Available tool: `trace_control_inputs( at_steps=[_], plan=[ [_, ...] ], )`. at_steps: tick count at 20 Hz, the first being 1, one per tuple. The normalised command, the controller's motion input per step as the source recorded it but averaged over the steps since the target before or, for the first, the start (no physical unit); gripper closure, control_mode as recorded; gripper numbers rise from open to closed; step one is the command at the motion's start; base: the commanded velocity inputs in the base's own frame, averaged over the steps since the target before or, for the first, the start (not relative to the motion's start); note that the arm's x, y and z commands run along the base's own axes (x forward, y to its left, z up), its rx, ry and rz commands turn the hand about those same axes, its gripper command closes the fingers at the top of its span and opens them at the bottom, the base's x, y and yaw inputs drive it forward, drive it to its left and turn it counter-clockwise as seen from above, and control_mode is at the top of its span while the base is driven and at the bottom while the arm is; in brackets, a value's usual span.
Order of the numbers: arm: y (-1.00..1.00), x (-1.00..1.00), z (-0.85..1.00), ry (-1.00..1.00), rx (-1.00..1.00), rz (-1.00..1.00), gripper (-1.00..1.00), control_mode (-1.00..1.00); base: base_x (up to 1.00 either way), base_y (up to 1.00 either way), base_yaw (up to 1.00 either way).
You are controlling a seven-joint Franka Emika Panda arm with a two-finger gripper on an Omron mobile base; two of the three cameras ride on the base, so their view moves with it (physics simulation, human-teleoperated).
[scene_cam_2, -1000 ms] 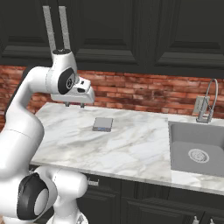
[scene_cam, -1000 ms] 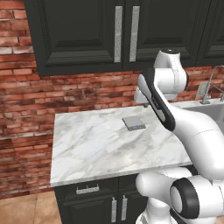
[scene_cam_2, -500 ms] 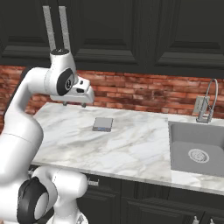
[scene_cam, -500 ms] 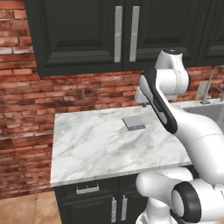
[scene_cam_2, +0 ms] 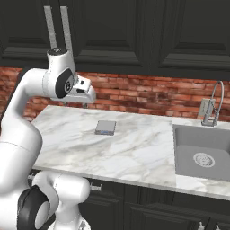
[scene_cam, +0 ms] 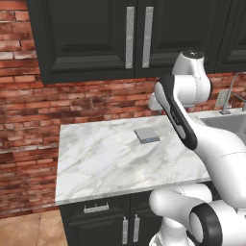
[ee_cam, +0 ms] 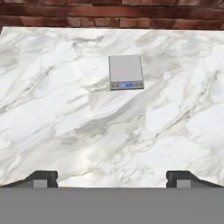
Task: Pick the dish brush and dish brush from the cabinet and place them on the counter.
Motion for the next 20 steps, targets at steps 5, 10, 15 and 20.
trace_control_inputs(
  at_steps=[5,10,15,20],
  plan=[
    [0.11,-0.05,0.17,-0.08,0.00,-0.02,-1.00,-1.00,0.00,0.00,0.00],
    [0.08,-0.06,0.19,-0.10,0.00,-0.03,-1.00,-1.00,0.00,0.00,0.00],
    [0.10,0.00,0.28,-0.07,-0.01,0.00,-1.00,-1.00,0.00,0.00,0.00],
    [0.10,0.05,0.25,-0.05,0.00,0.00,-1.00,-1.00,0.00,0.00,0.00]
  ],
)
